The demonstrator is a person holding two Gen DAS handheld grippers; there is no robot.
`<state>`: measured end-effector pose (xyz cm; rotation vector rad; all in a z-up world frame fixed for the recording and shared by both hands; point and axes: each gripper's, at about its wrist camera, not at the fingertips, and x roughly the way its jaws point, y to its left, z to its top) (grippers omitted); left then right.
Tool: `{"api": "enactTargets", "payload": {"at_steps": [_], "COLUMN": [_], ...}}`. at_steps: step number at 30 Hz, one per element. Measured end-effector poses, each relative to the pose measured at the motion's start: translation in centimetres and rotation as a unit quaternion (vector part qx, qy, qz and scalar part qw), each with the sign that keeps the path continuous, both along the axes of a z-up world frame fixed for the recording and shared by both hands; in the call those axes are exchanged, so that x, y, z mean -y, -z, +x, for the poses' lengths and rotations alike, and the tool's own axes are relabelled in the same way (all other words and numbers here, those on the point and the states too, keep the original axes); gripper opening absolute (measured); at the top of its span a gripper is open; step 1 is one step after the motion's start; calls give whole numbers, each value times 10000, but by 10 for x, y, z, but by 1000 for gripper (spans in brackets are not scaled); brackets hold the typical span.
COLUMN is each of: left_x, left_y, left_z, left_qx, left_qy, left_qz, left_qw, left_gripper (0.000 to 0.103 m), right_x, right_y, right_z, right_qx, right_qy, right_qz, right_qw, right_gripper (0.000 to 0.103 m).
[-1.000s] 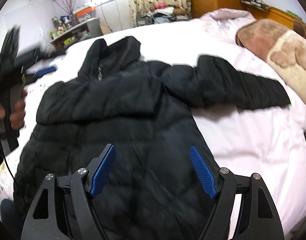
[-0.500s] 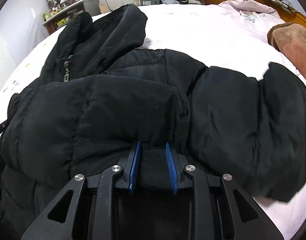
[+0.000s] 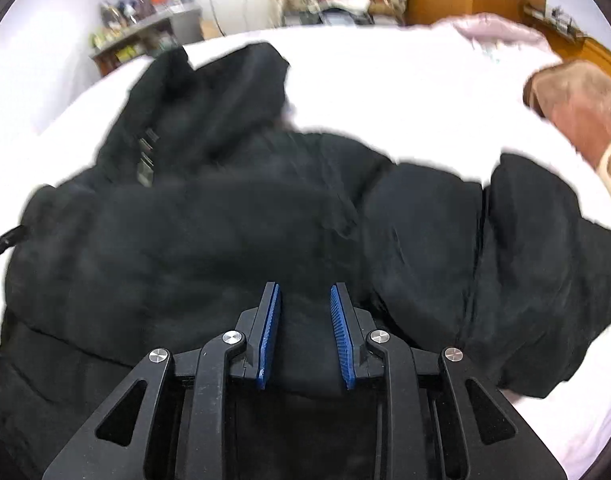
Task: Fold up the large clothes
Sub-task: 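Fold the held sleeve across the jacket body and release it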
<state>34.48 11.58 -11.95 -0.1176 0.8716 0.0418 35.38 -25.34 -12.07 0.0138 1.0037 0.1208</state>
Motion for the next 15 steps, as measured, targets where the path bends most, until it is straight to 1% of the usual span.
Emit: {"api": "enactTargets", "payload": {"at_steps": [1,2,4,7,8,9,10,12,13,15], "left_x": [1,2,0,-3,-3,-3,-2,3,7,16], "left_y": [4,4,-2,-16,-23,-29,-36,-49,-55,-65], "left_z": [1,1,-2,-13,-20,-29,-39,-63,-77,-105], "left_qx": [-29,-1,33,28,68,123,174,242,256,280], "left_qy": [23,45,25,13,28,23,17,23,36,106], "left_qz": [44,129,115,54,30,16,-6,-117,-152,-205], "left_qw": [10000,9999,9999,10000,10000,9999,9998,9996,9996,9993], "left_gripper": [52,52,52,51,51,51,51,52,52,57], "right_x": [3,6,6,13,15,19,22,32,38,47], "right_y": [9,11,7,-9,-16,-22,-28,-39,-46,-56], "right_z": [-1,-1,0,-17,-27,-36,-48,-67,-85,-106], "right_qx": [-140,-154,-121,-66,-6,40,69,126,165,182], "right_qy": [-8,2,31,86,85,94,125,220,287,379], "right_qz": [80,147,202,327,358,398,452,583,698,752], "right_qw": [9999,9998,9997,9994,9993,9992,9989,9980,9970,9963], "right_gripper": [27,27,27,27,27,29,34,37,38,41]}}
